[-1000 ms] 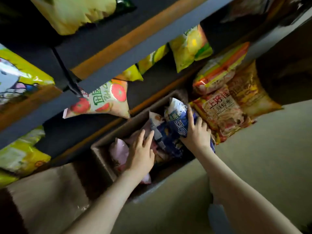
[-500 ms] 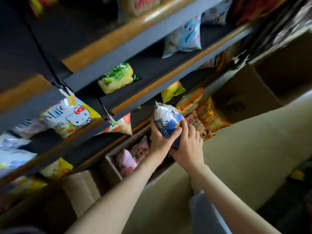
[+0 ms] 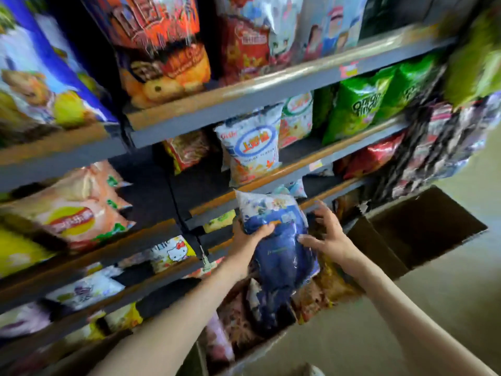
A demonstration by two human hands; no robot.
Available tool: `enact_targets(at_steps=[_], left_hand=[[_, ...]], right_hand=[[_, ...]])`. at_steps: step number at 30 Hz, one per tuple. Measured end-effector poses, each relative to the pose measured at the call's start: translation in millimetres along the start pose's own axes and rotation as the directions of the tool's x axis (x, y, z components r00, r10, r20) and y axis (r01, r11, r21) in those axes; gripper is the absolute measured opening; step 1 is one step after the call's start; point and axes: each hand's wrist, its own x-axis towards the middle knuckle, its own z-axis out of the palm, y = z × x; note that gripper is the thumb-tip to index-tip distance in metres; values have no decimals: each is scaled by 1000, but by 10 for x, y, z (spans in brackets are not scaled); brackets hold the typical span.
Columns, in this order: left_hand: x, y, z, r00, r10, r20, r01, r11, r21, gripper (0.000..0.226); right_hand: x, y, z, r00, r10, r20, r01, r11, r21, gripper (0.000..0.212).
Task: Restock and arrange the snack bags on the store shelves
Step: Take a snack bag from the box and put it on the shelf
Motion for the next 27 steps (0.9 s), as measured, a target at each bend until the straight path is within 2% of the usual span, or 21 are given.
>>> enact_targets(at_steps=[2,3,5,8,10,12,15,20,21,24,25,27], left_hand=[[-92,257,145,997,2,73,4,997,-80,90],[-137,369,211,993,-2,119,15,994,-111,87],[-242,569,319,978,-10,209,43,987,-154,73],[-366,806,303,955,-41,295,92,983,-158,65],[-443,967,215,955,-53,292,93,988,-125,64],[-515,1114,101,978,-21,206,36,997,-69,57],[-603,1301,-81,992,40,116,-43,999,27,59],[-790,1507,-425,991,131,29,-134,985,109,64],[-847,1538,-490,988,149,31,-152,981,118,60],[-1034,1606,-704,973,227,31,-229,964,132,28],[-1090,1635,-782,966,259,23,-260,957,129,25],[-1185,1687,-936,948,316,26,-315,933,173,36]], right_hand=[[26,-224,-310,984,25,176,-80,947,310,84],[42,-311,-452,965,17,263,-128,901,414,92],[84,-485,-661,920,-20,392,-176,871,458,109],[145,-768,-753,880,-93,466,-160,865,475,107],[190,-930,-725,883,-90,460,-153,872,465,109],[202,-1103,-673,895,-116,430,-99,889,446,106],[232,-1289,-542,912,-141,384,-35,909,416,105],[186,-1577,-249,933,-71,353,-69,927,369,104],[151,-1644,-187,933,-68,352,-70,928,365,99],[18,-1830,27,934,-75,349,-48,942,331,82],[-49,-1911,99,942,-88,325,-17,952,305,77],[-172,-2061,241,954,-132,268,55,960,274,59]])
